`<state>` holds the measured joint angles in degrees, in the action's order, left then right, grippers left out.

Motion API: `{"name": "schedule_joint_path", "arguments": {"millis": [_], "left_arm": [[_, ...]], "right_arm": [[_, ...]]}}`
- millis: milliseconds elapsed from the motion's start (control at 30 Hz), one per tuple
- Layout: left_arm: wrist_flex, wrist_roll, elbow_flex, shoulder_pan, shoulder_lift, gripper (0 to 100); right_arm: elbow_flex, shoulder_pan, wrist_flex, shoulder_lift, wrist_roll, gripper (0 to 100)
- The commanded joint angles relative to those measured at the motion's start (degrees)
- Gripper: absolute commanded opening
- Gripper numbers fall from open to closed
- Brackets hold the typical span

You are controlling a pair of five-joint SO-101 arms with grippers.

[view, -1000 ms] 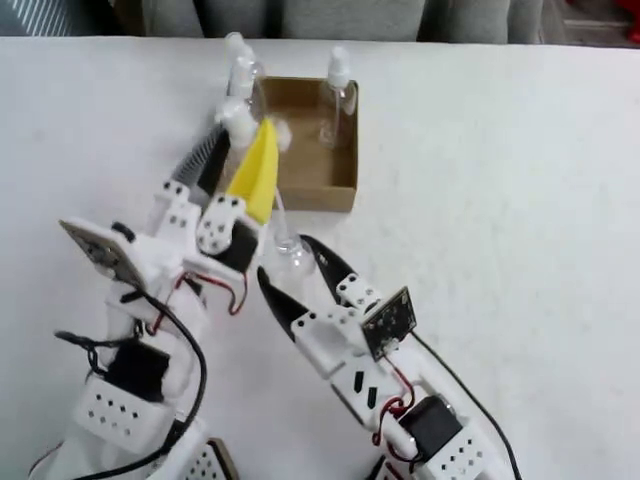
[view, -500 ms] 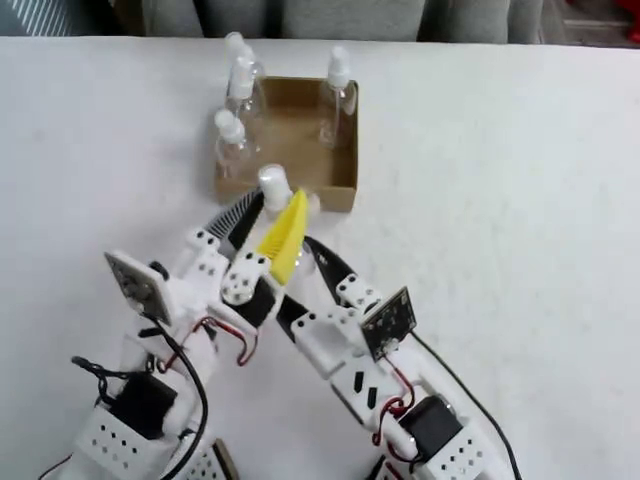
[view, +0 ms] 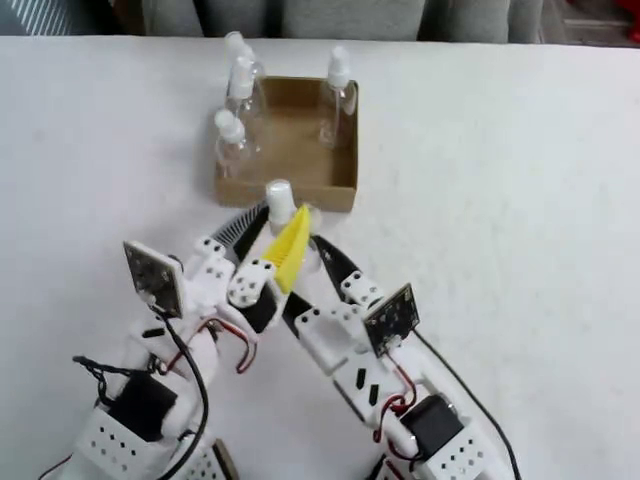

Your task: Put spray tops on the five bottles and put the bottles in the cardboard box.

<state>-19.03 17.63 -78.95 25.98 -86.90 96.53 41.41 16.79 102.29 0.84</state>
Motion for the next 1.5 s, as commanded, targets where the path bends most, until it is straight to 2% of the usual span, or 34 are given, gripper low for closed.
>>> {"name": "schedule_joint_path", "arguments": {"millis": [0,133,233,433,700,833,1000,1133,1233,1367,1467], "left_arm": [[-1.23,0.18,0.44,-0.48,-1.1,17],[-4.66,0.44,1.85,-0.48,-1.19,30],[-6.68,0.44,3.87,-0.48,-1.19,35],[-17.05,0.26,11.6,-0.48,-1.19,35],[-34.46,0.18,24.26,-1.36,-1.19,35],[-35.43,0.26,25.23,-7.08,-1.01,35],[-35.43,0.53,20.66,-12.26,-1.1,35],[-35.69,0.62,16.35,-16.22,-1.1,35],[-35.69,0.35,13.8,-17.71,-1.1,27],[-35.25,0.09,12.66,-17.71,-1.1,0],[-35.34,0.18,10.99,-17.71,-1.1,9]], "right_arm": [[0.35,-1.1,-0.13,0.84,-0.35,1.6],[0.35,-1.1,-0.13,0.84,-0.44,1.6],[0.35,-1.1,-0.13,0.84,-0.44,1.6],[0.35,-1.27,-0.13,0.84,-0.44,1.6],[0.18,-6.9,-2.95,0.84,-0.44,1.6],[0.26,-9.71,-4.44,0.84,-0.35,1.6],[0.26,-16.13,-10.51,0.4,0.0,1.6],[0.26,-17.98,-13.14,0.22,0.09,1.6],[0.26,-18.07,-16.66,-1.27,-0.09,1.6],[-4.4,-23.43,-23.34,-8.66,0.09,1.6],[-12.04,-26.95,-23.87,-18.51,0.18,1.6]]}}
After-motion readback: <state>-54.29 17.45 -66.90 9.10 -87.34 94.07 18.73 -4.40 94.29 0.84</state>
